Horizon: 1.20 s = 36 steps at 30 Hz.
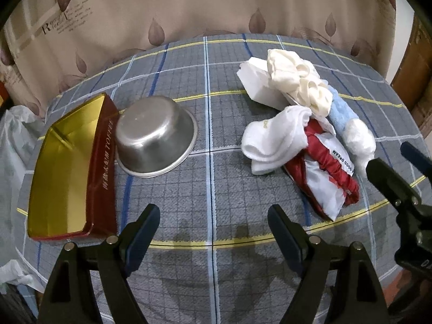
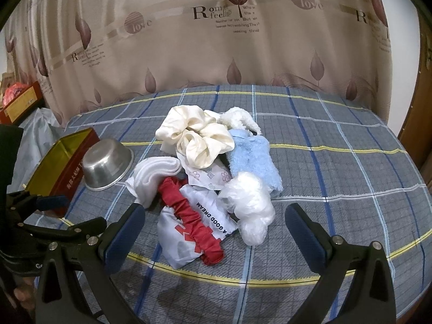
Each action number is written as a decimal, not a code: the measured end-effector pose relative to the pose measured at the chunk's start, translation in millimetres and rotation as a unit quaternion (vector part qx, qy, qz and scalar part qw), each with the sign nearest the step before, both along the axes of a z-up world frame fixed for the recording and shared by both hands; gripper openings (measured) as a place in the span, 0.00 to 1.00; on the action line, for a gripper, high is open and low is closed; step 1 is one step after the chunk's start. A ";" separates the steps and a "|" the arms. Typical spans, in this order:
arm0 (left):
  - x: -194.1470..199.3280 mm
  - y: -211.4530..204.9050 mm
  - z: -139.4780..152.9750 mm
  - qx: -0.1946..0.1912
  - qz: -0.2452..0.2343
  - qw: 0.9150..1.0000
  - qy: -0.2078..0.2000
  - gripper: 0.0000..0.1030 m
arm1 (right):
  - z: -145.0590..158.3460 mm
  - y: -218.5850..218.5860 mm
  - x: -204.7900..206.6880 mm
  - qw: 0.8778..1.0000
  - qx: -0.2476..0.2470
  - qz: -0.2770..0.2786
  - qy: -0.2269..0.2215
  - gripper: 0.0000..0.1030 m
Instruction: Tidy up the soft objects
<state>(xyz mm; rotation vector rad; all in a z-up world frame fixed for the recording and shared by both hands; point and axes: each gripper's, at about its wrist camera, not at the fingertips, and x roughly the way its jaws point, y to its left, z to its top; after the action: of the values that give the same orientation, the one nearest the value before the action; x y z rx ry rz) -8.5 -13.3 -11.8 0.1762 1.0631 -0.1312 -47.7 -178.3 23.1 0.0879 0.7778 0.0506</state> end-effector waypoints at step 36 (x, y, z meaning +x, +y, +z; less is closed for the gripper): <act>9.7 6.9 -0.1 0.002 -0.002 1.000 -0.009 0.82 | 2.4 -17.0 4.1 1.000 -0.023 -0.016 -0.004 0.84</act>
<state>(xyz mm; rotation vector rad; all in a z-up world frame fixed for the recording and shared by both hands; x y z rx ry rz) 1.3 -6.4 -12.0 0.1822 1.0458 -0.1317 -43.6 -195.3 25.5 0.0568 0.7696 0.0040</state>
